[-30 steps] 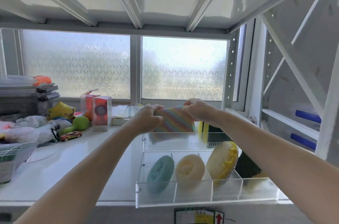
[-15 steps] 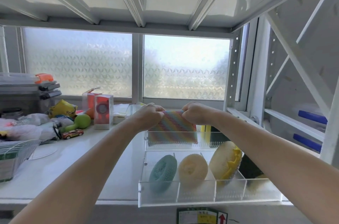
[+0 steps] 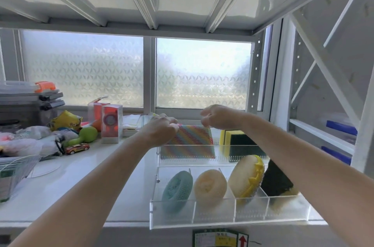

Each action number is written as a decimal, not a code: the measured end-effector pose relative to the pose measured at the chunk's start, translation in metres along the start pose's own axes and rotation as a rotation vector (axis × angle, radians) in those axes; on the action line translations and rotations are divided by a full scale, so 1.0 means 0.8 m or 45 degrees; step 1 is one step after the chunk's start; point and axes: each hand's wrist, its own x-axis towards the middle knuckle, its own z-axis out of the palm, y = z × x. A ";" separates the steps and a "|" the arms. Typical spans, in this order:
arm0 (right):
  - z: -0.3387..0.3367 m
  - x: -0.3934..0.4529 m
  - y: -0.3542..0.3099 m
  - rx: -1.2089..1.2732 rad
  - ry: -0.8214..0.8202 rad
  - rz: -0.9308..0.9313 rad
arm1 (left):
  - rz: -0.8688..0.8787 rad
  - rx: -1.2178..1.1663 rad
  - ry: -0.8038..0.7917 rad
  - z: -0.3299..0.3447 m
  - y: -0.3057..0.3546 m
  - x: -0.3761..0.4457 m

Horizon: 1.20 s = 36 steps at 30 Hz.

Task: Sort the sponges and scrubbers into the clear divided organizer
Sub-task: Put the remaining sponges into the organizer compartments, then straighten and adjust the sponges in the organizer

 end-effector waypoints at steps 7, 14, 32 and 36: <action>-0.065 -0.041 0.093 0.141 -0.093 0.109 | 0.303 -0.002 0.074 0.007 0.061 0.003; -0.050 -0.068 0.145 0.163 -0.264 0.220 | 0.348 0.279 -0.121 0.056 0.123 0.019; -0.033 -0.055 0.162 0.115 -0.095 0.173 | 0.251 0.126 -0.259 0.057 0.129 0.030; -0.033 -0.055 0.165 0.148 -0.119 0.172 | 0.246 0.077 -0.266 0.058 0.126 0.031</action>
